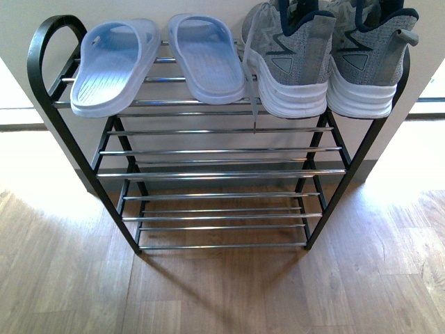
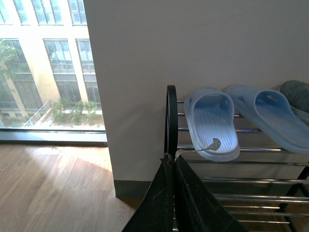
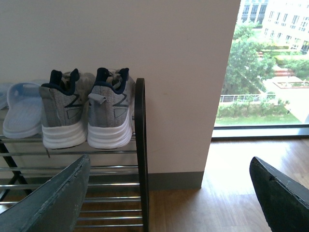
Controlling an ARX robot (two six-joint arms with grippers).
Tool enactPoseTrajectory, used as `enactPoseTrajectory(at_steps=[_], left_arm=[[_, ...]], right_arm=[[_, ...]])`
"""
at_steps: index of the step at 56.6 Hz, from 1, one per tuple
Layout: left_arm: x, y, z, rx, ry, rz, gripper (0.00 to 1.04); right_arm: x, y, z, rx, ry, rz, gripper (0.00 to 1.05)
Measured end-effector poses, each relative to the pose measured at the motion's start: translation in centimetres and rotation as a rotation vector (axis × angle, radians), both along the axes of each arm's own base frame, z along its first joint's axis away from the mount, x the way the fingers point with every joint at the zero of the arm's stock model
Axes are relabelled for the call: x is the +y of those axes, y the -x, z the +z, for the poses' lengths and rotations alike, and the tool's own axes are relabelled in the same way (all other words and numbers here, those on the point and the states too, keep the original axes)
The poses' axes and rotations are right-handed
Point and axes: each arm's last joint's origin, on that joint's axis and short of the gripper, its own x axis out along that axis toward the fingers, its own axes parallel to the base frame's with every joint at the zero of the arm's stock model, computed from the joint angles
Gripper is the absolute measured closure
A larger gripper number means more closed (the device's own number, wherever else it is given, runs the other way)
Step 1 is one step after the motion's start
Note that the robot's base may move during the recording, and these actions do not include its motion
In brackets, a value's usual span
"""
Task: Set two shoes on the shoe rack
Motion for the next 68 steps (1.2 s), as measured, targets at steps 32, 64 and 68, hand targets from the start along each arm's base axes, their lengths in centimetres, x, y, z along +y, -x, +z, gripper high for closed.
enactPoseTrajectory(at_steps=[32,64,68], left_arm=[[0.0,1.5,0.1,-0.008,0.000,0.000,1.03],[0.0,2.9,-0.3,0.011,0.000,0.001,1.03],[0.0,2.9,-0.3,0.010,0.001,0.001,0.95]], right_arm=[[0.0,0.0,0.0,0.000,0.000,0.000,0.09],[0.0,0.0,0.0,0.000,0.000,0.000,0.09],[0.0,0.0,0.0,0.000,0.000,0.000,0.09]])
